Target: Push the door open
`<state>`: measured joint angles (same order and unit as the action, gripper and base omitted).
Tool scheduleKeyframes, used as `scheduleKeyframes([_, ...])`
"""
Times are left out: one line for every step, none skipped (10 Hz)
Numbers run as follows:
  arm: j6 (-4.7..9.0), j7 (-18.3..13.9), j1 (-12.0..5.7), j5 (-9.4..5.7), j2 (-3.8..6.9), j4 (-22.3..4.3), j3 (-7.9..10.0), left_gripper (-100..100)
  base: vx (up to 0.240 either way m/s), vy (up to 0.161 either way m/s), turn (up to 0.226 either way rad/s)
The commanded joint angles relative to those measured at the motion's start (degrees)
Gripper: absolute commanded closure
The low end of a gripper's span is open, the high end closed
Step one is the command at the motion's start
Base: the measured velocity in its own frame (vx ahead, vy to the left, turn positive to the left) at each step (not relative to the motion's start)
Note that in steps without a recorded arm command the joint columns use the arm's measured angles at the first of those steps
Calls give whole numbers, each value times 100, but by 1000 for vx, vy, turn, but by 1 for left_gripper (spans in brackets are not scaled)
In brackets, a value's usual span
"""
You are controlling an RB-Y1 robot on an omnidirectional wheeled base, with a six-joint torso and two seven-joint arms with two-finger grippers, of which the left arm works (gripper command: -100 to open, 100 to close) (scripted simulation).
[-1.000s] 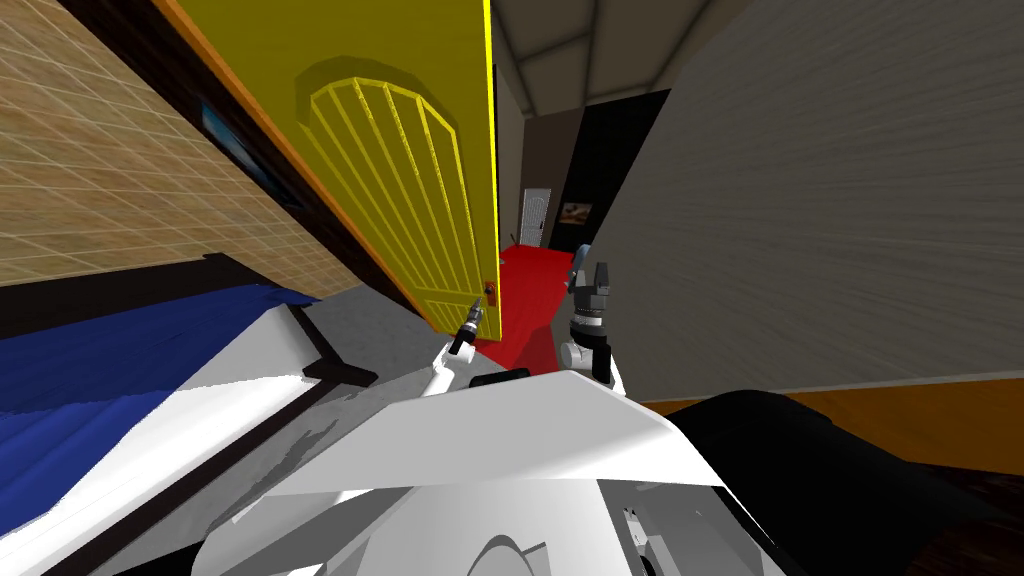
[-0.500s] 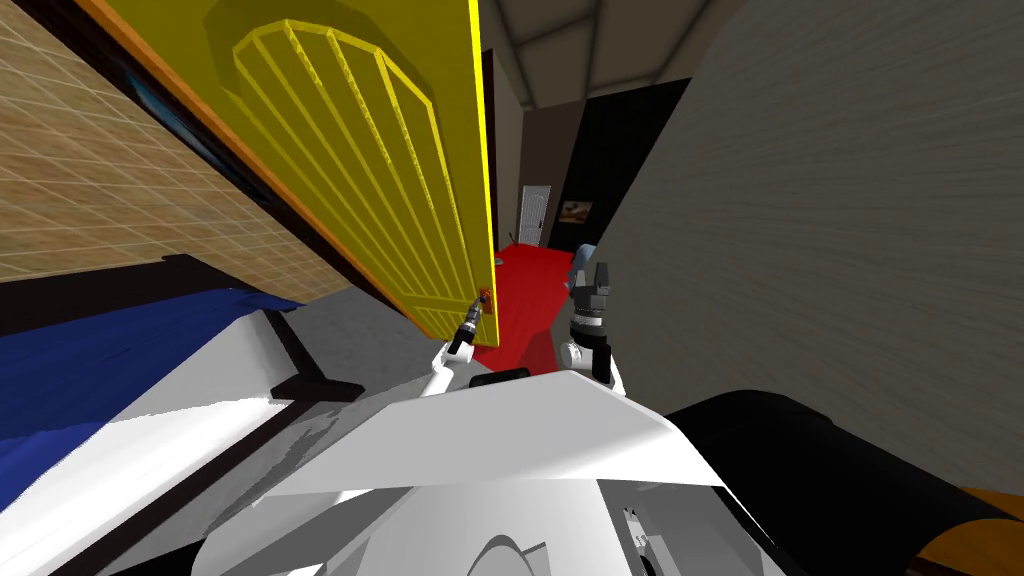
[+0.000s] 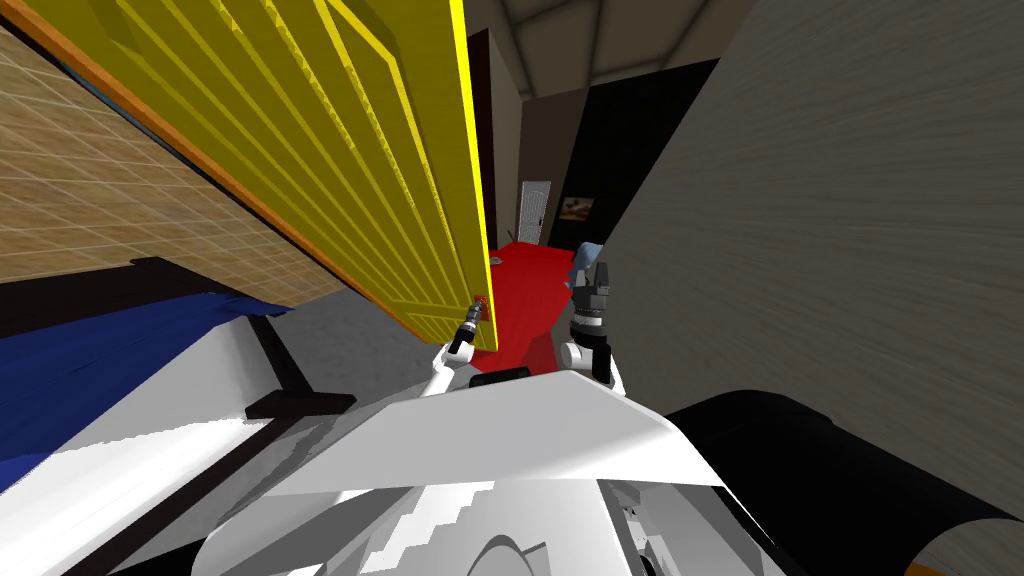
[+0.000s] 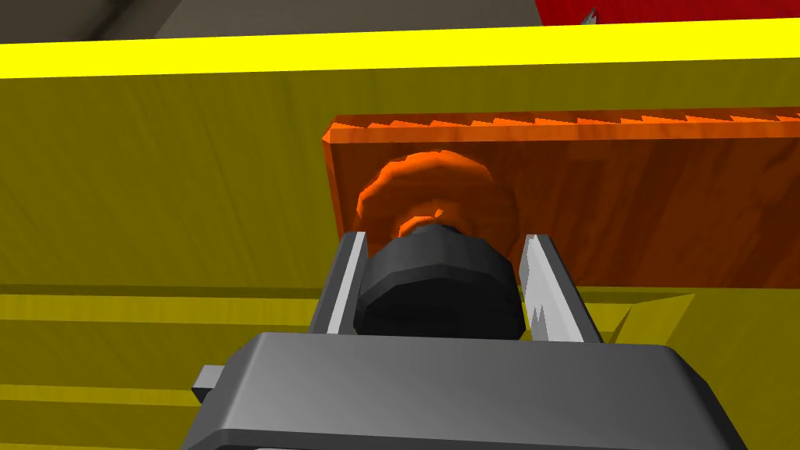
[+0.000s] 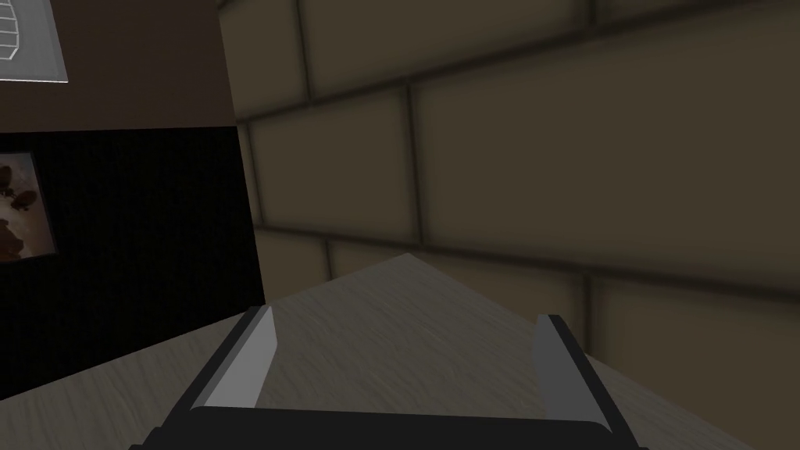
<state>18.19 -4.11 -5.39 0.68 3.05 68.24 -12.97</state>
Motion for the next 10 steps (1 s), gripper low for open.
scheduleKeyframes([-4,-1,6,0,2,-3,-1,100,-28,10,-6])
scheduleKeyframes([-4,-1,6,0,2,-3,-1,100,-26,8,-3])
scheduleKeyframes([-4,-1,6,0,2,-3,-1,100,-18,5,4])
scheduleKeyframes([-4,-1,6,0,2,-3,-1,100,-11,2,4])
scheduleKeyframes([-4,-1,6,0,2,-3,-1,100,0,0,0])
scheduleKeyframes([-18,37,8,-2,42,-28,81,100,116,-45,46])
scheduleKeyframes([-19,45,6,-3,49,-30,102,100,166,-75,64])
scheduleKeyframes([-20,66,-1,-6,63,-37,151,100,157,-71,57])
scheduleKeyframes([-22,89,-8,-9,76,-45,206,100,178,-54,37])
scheduleKeyframes([-24,115,-16,-12,88,-53,268,100,216,-64,58])
